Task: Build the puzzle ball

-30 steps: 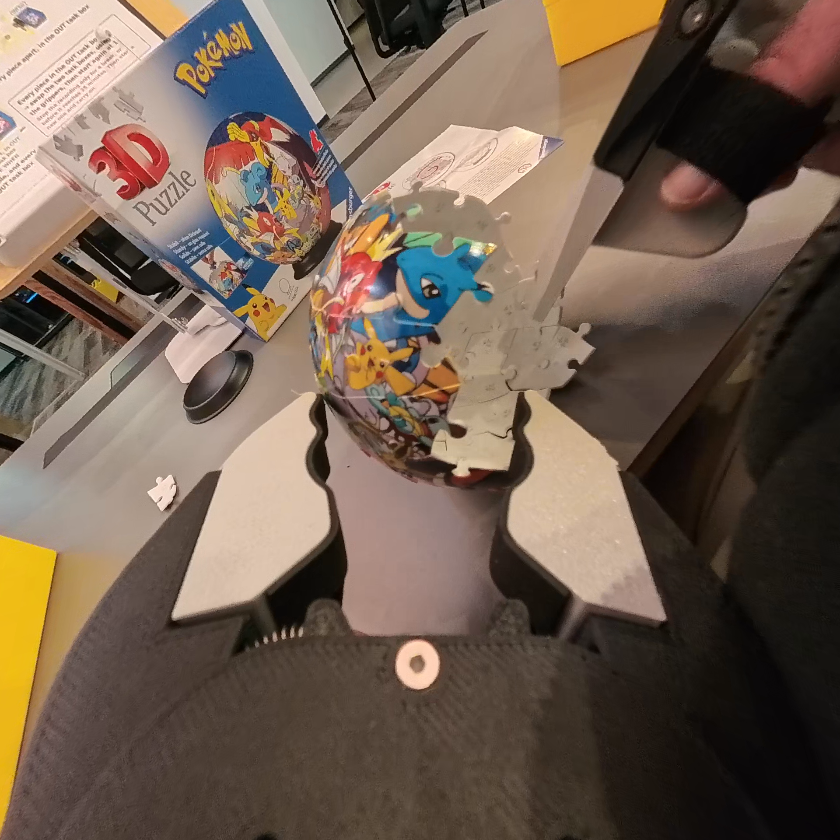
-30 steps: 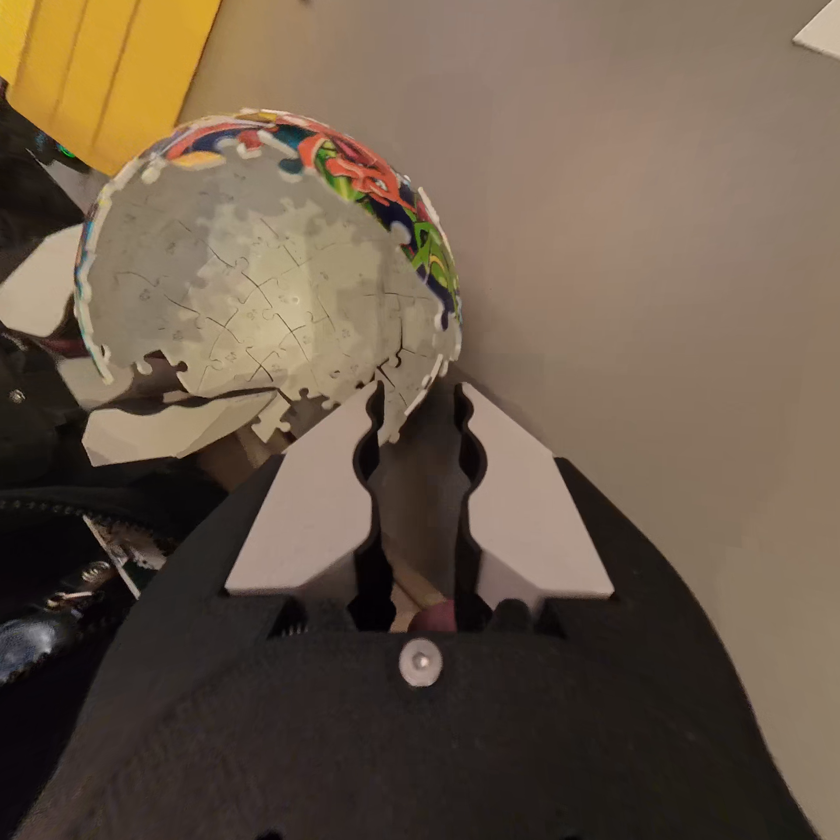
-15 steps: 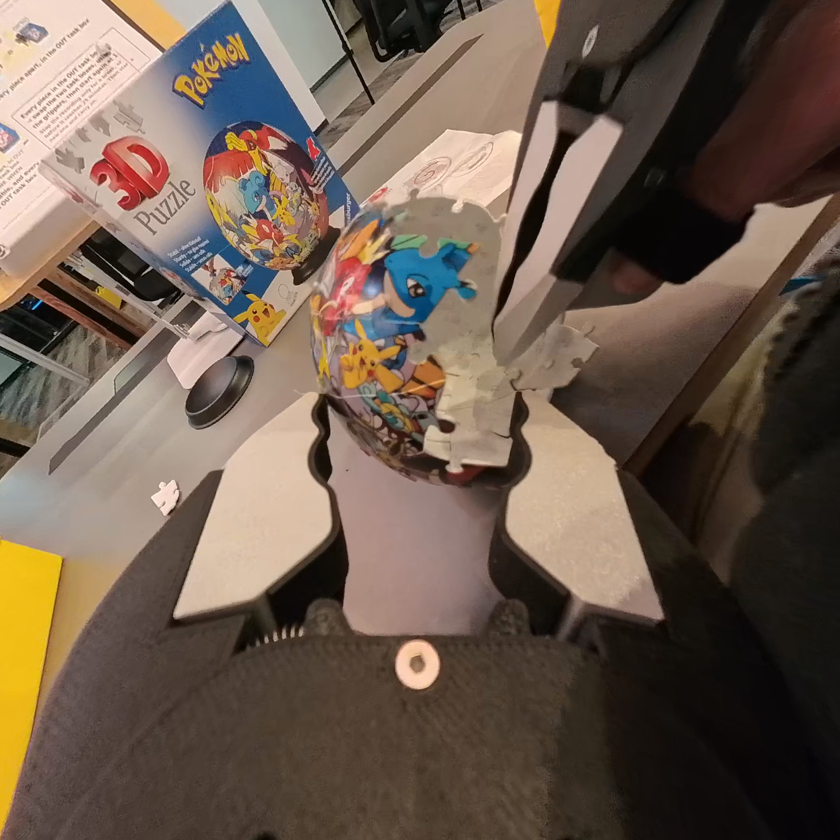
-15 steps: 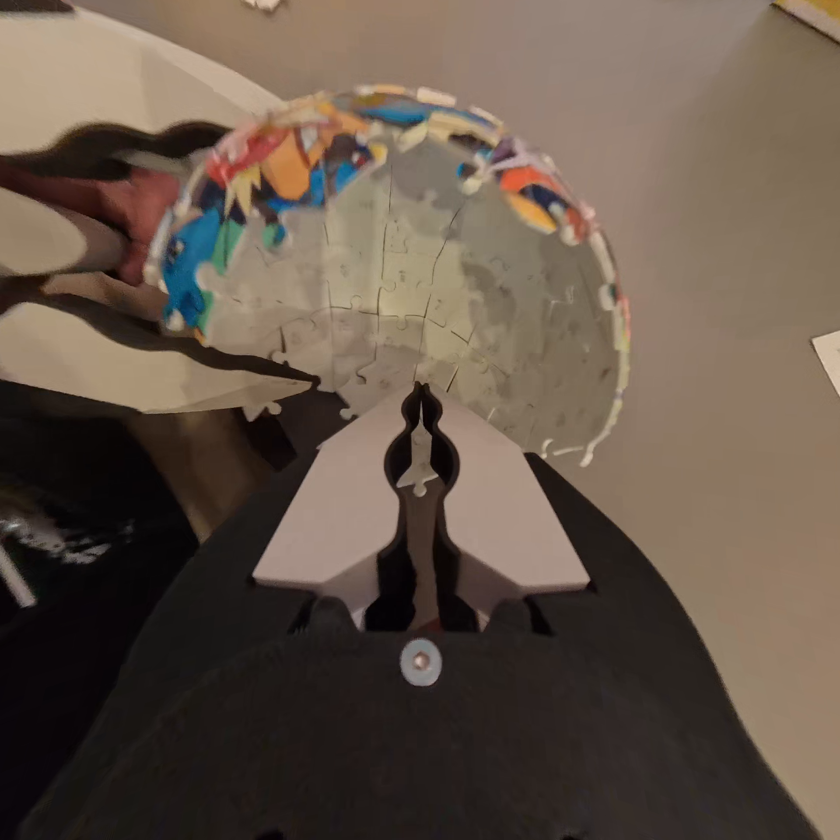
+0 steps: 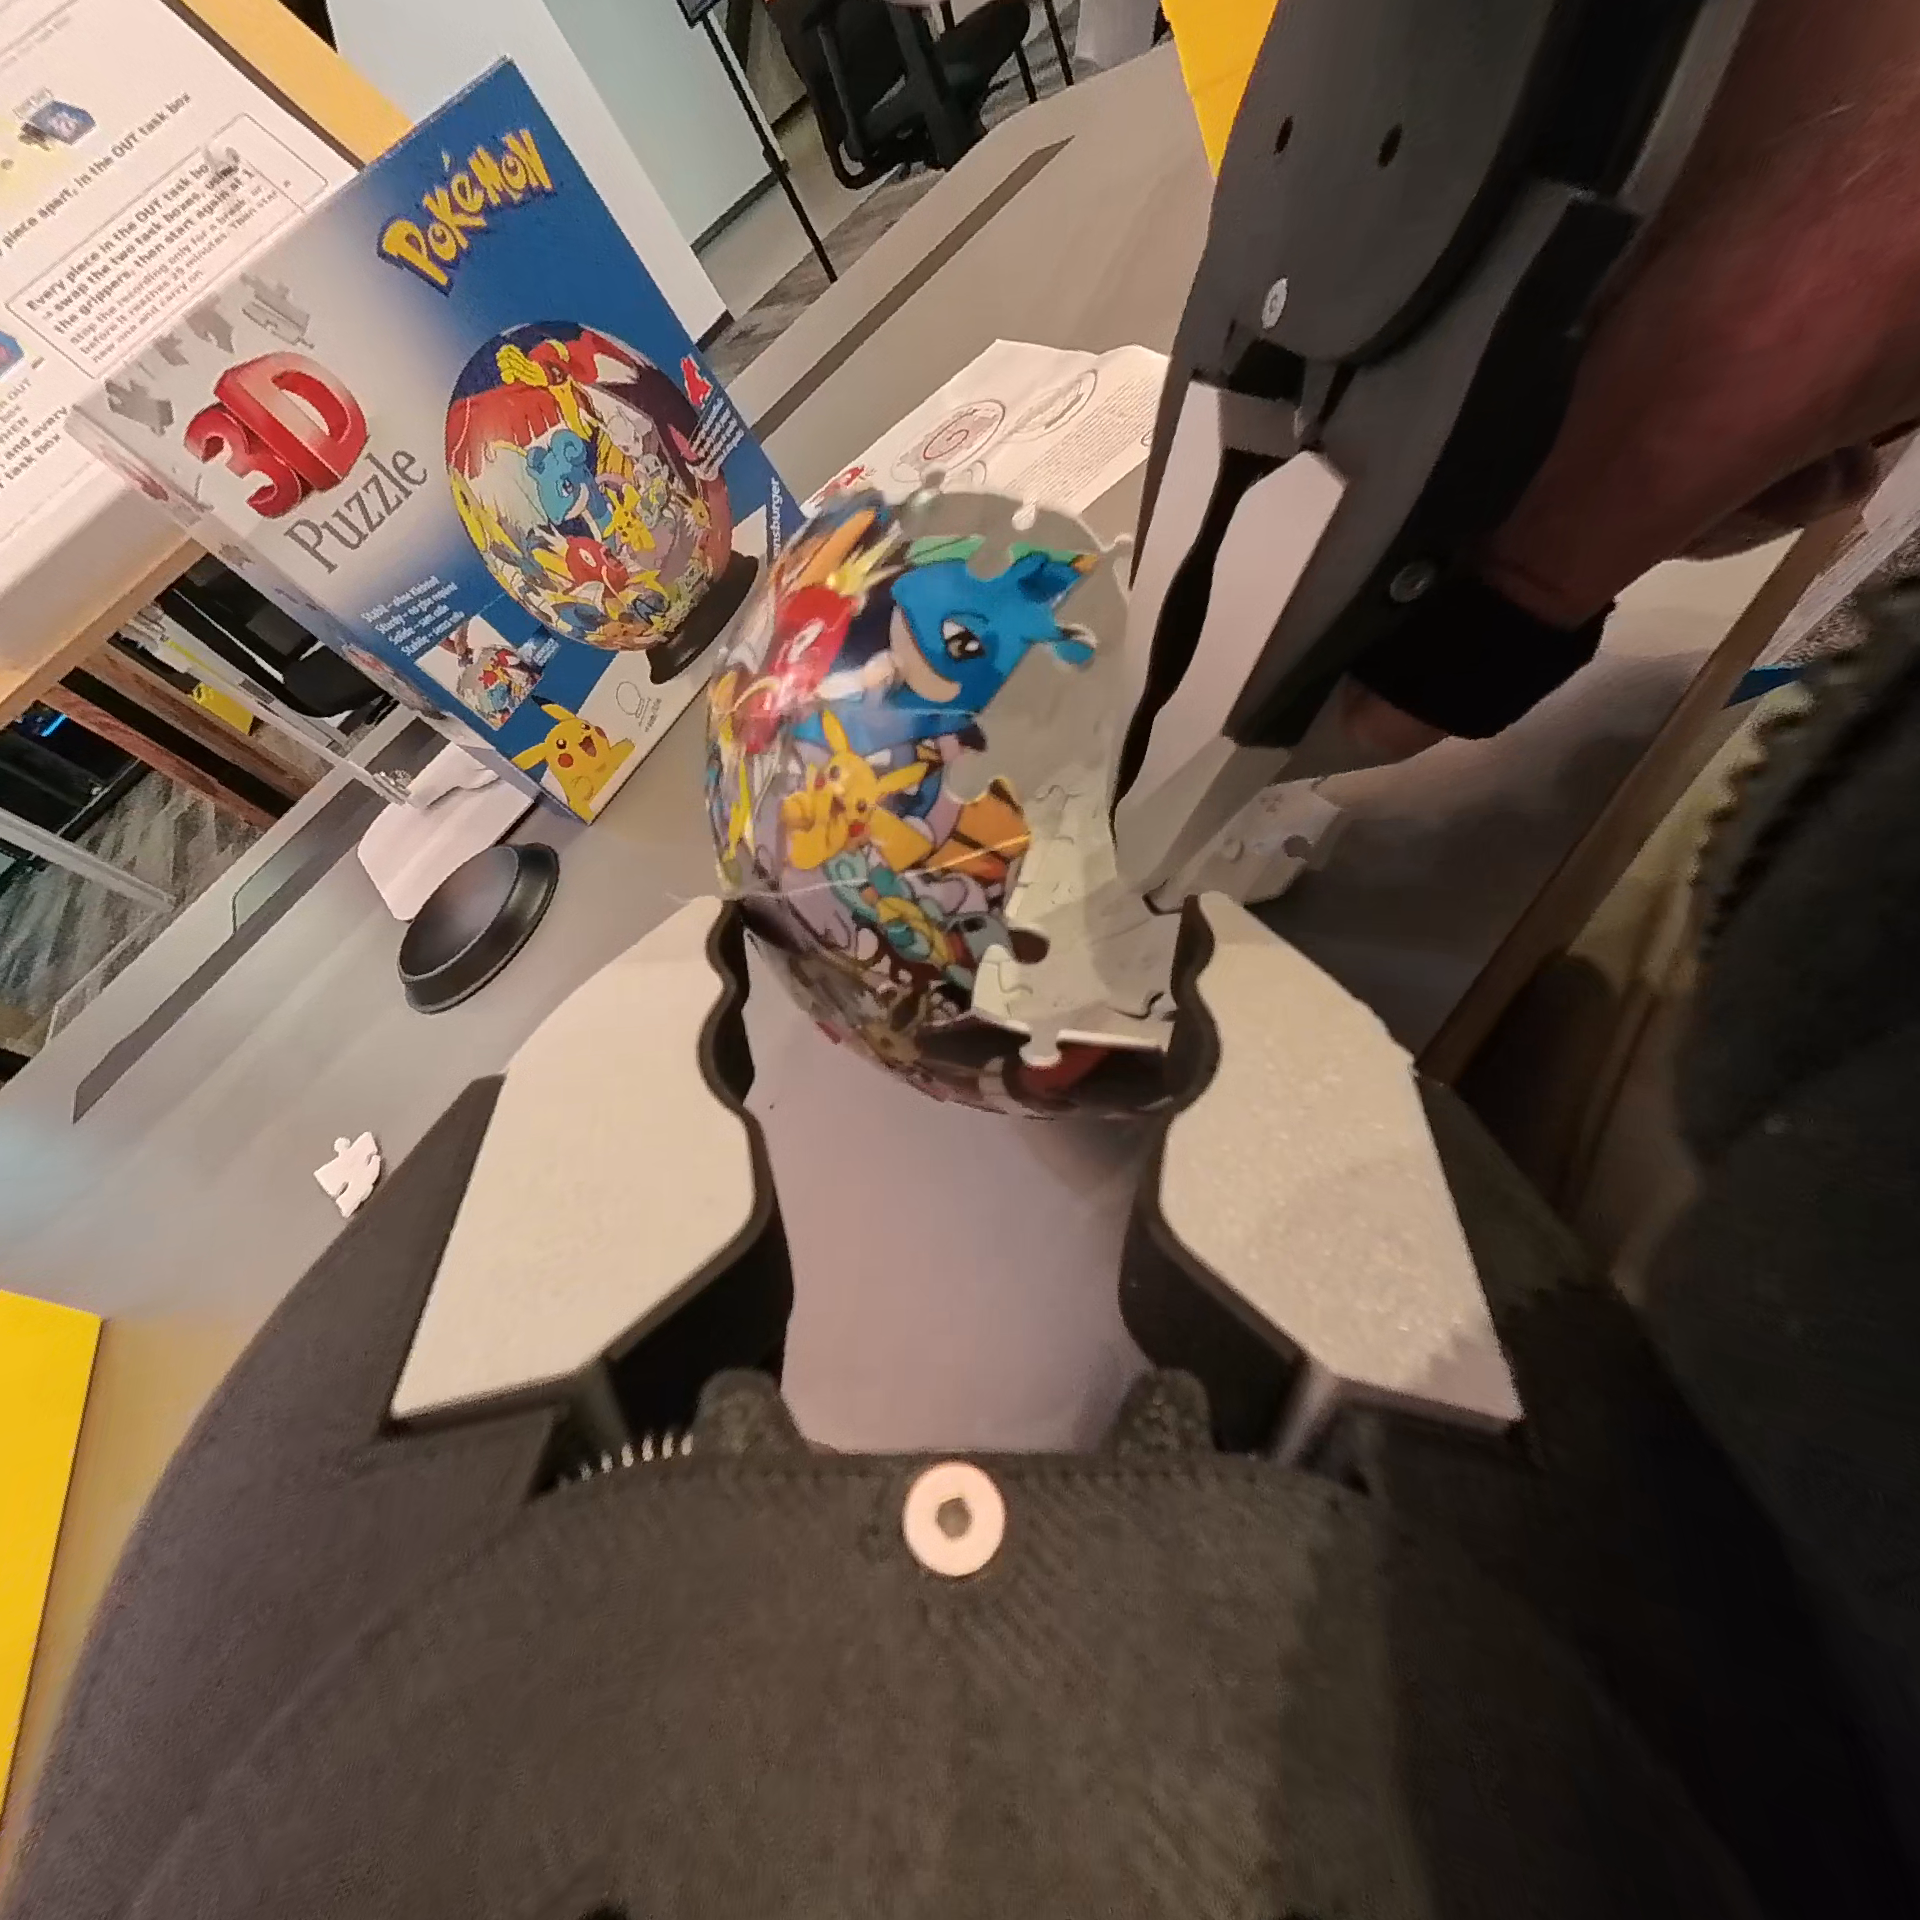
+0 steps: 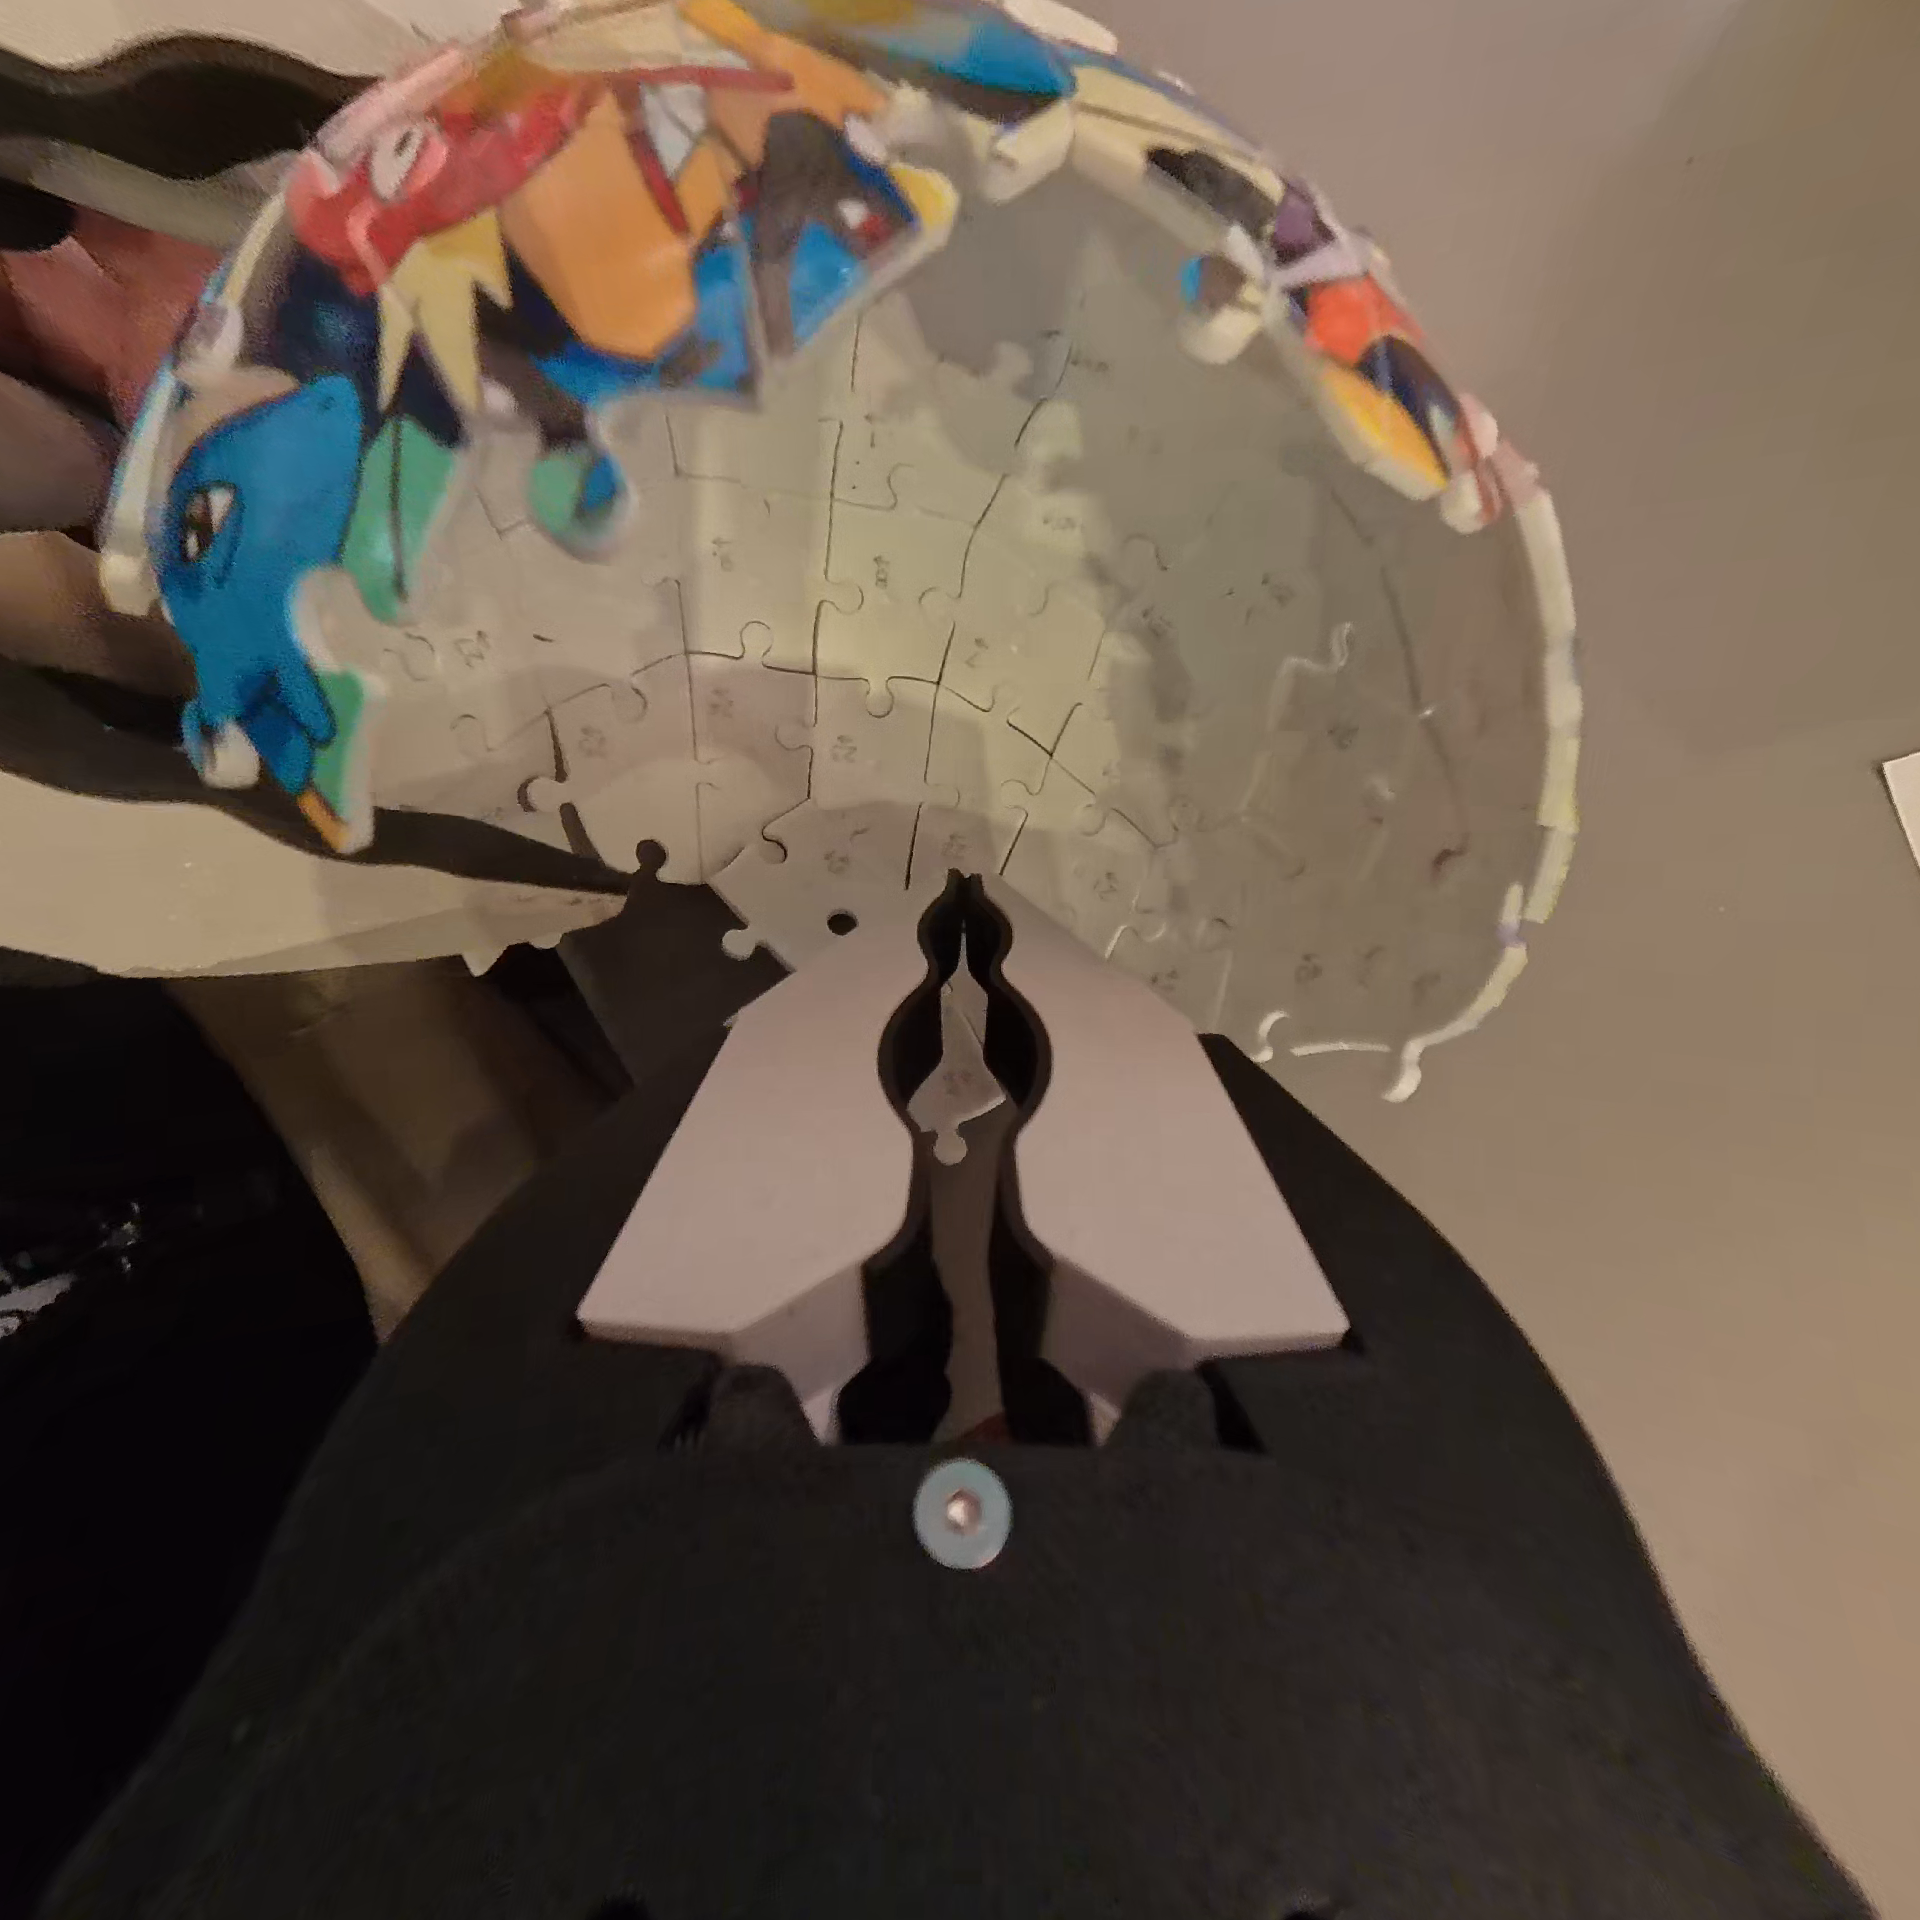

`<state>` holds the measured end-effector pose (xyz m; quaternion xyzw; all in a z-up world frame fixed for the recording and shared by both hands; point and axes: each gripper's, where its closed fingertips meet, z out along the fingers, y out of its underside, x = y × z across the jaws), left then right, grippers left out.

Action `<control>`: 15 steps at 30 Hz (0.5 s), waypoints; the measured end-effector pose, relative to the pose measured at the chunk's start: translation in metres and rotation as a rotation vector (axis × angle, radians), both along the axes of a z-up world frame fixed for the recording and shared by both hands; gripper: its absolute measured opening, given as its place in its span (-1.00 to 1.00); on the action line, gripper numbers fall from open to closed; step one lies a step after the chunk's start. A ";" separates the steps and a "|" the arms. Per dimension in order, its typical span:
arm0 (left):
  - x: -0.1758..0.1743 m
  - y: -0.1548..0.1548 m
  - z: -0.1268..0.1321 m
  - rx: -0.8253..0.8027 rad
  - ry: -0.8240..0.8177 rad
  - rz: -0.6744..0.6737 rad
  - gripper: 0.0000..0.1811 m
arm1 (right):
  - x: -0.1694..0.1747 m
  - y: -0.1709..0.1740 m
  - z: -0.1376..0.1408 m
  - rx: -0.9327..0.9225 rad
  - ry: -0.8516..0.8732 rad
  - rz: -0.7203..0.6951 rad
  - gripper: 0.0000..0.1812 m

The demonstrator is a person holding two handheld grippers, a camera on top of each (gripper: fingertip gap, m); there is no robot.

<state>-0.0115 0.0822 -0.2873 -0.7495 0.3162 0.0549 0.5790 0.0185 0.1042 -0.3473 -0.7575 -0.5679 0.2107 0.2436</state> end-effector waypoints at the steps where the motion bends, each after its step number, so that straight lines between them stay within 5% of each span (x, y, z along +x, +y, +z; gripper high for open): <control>1: 0.001 0.000 0.000 0.001 -0.003 -0.001 -0.13 | 0.000 0.000 0.000 -0.011 0.008 -0.002 -1.00; 15: 0.012 -0.004 0.011 0.008 -0.086 -0.054 -0.15 | 0.000 0.000 0.000 -0.060 0.053 0.019 -1.00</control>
